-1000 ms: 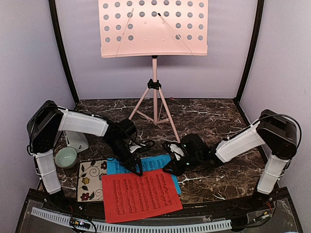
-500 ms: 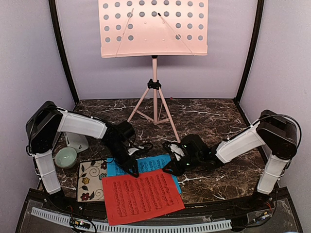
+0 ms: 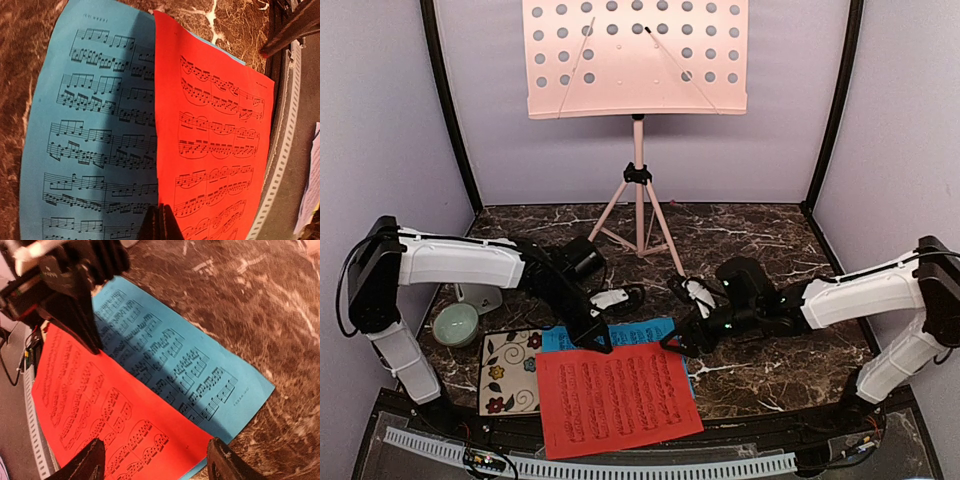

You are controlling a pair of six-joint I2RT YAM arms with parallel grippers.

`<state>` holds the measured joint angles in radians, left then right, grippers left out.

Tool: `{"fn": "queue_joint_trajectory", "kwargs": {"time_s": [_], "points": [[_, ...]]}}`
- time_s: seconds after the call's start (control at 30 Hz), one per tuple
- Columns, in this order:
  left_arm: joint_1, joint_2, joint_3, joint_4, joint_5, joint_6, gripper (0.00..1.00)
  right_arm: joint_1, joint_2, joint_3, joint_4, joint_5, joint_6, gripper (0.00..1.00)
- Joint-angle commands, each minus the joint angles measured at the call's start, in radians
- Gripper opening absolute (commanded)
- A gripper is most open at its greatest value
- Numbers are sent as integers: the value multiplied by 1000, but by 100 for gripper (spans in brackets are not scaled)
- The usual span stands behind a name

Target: Set up the instrument practice props

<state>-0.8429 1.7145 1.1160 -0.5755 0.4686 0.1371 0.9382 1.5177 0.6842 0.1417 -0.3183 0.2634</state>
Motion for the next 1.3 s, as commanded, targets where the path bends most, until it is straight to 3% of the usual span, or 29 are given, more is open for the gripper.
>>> {"fn": "queue_joint_trajectory", "kwargs": {"time_s": [0.0,0.13,0.3,0.47,0.63,0.9,1.0,1.17,1.27], "points": [[-46,-85,36,-32,-157,91,0,-27,-117,36,-75,-68,-49,74],[-83,-132,54,-30,-229,134,0,-35,-129,117,-189,-126,-122,80],[-140,-188,62,8,-289,196,0,-35,-92,186,-272,-200,-197,80],[-190,-225,60,46,-333,245,0,-34,-74,230,-316,-182,-258,78],[-221,-232,59,80,-360,276,0,-34,-5,346,-475,-244,-373,70],[-241,-247,44,152,-440,303,0,-11,32,366,-503,-269,-375,57],[-245,-257,44,174,-447,306,0,-2,39,371,-501,-258,-368,46],[-245,-289,16,226,-450,248,0,1,33,374,-509,-203,-361,6],[-232,-316,-13,248,-450,187,10,-1,2,335,-469,-169,-350,0]]}}
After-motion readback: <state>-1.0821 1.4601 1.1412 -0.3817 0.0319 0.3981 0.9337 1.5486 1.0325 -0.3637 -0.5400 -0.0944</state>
